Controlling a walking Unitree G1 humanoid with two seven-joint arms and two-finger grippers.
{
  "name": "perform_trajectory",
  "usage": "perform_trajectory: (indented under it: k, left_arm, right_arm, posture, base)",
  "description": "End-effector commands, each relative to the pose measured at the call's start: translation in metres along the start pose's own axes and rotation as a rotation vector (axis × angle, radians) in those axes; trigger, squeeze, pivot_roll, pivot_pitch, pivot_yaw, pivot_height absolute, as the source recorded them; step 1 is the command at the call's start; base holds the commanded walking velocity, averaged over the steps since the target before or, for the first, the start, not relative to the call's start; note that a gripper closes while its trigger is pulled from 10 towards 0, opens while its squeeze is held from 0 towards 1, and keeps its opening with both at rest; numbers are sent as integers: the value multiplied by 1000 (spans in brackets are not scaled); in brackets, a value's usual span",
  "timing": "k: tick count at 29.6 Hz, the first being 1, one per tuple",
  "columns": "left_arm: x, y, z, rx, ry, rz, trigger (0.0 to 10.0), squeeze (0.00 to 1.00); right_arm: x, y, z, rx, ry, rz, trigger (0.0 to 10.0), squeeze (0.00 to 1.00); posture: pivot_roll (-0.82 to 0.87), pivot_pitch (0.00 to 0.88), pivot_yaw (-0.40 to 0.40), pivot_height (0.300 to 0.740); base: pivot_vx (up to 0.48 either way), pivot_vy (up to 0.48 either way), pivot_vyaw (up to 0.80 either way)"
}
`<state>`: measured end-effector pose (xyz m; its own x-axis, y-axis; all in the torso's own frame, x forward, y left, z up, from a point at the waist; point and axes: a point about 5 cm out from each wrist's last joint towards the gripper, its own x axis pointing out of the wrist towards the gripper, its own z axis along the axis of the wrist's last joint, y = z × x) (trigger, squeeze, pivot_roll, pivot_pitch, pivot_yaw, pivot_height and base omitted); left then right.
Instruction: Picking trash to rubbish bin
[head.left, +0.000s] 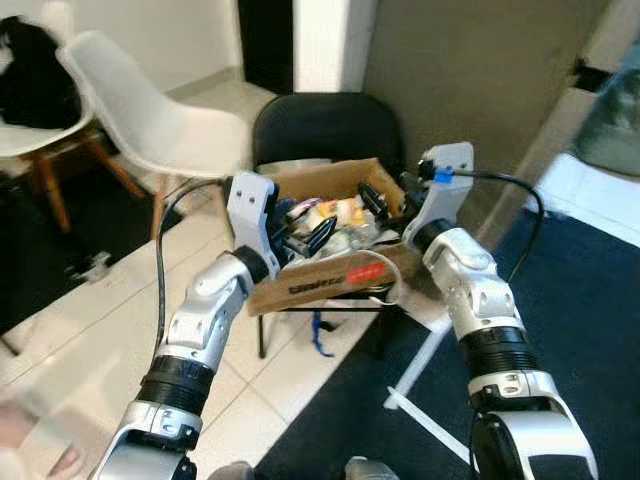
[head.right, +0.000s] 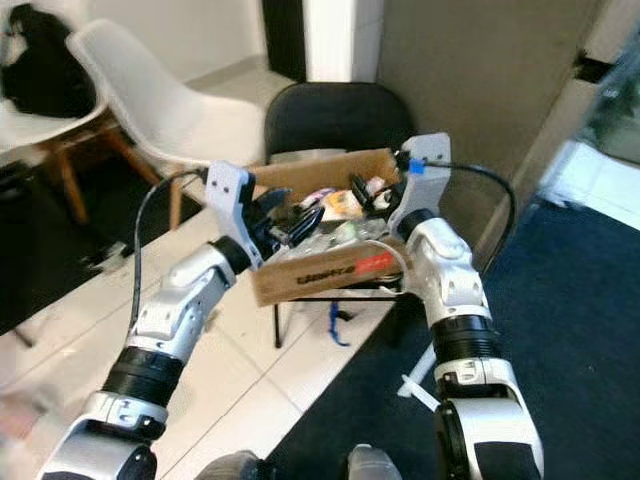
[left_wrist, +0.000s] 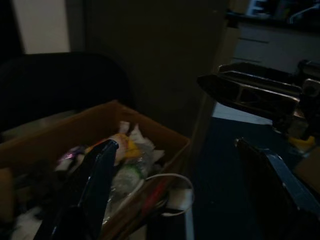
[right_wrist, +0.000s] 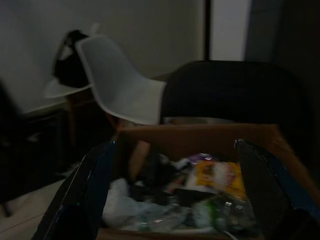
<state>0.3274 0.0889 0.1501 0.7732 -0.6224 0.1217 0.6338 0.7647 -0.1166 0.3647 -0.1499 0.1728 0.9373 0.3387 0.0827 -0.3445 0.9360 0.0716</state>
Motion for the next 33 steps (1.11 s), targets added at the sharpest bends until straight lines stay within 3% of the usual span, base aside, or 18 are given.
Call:
perform_trajectory:
  k: [1, 19, 33]
  left_arm:
    - [0, -1, -2, 14, 15, -7, 10000, 0]
    - [0, -1, -3, 13, 16, -8, 10000, 0]
    - [0, -1, -3, 6, 11, -6, 10000, 0]
  right_arm:
    - [-1, -2, -1, -1, 4, -2, 10000, 0]
    - [0, -2, -1, -6, 6, 1, 10000, 0]
    - [0, -2, -1, -7, 7, 2, 10000, 0]
  posture:
    - [-49, 0, -8, 740]
    - [-50, 0, -7, 740]
    - [-50, 0, -7, 740]
  base:
    - [-412, 0, 0]
    - [-47, 0, 0]
    - [-407, 0, 0]
